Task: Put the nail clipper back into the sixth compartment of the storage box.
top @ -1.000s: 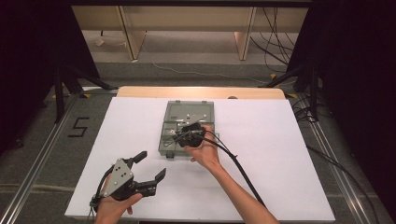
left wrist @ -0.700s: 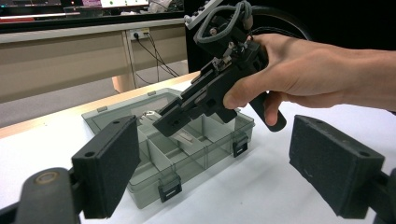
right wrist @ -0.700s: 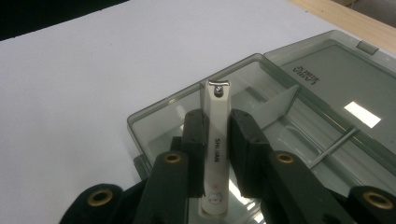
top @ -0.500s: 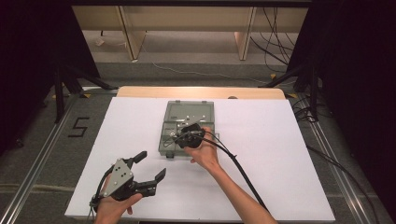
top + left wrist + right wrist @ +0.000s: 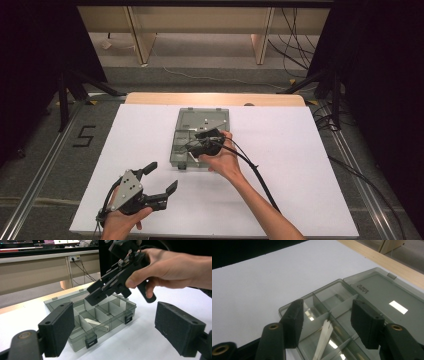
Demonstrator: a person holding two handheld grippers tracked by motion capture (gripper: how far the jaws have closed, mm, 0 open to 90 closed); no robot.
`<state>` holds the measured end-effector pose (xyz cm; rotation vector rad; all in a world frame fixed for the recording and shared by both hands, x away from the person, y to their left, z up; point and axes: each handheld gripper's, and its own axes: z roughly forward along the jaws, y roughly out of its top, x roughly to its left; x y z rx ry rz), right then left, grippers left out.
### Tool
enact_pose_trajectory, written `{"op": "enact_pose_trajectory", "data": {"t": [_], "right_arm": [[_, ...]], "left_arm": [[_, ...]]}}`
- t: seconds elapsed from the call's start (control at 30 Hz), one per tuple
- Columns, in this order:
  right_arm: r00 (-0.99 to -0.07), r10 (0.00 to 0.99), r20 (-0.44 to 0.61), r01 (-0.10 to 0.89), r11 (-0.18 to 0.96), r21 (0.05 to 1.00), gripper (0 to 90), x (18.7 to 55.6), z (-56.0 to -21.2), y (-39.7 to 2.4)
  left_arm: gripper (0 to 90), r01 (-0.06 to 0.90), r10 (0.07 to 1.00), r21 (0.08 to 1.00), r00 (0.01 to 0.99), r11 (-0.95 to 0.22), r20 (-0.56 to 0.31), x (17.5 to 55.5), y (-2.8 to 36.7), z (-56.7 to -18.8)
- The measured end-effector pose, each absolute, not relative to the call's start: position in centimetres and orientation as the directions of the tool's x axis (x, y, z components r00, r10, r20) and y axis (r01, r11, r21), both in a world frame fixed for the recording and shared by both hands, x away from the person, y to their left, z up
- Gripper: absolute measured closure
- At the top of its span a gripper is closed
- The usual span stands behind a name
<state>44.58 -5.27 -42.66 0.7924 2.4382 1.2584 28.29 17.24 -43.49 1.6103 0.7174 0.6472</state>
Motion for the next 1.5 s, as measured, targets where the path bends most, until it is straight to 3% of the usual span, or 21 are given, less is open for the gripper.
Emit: {"op": "enact_pose_trajectory", "data": {"t": [0.67,1.5], "right_arm": [[-0.854,0.506,-0.119,0.197,0.526,0.827,33.4,40.5,-38.2,-7.5],[-0.860,0.494,-0.127,0.156,0.491,0.857,29.9,37.3,-37.1,-10.3]], "left_arm": [[15.7,0.127,0.762,0.986,0.647,-0.109,0.000,28.0,17.2,-43.5],[15.7,0.138,0.765,0.985,0.644,-0.106,-0.008,27.9,17.2,-43.5]]}}
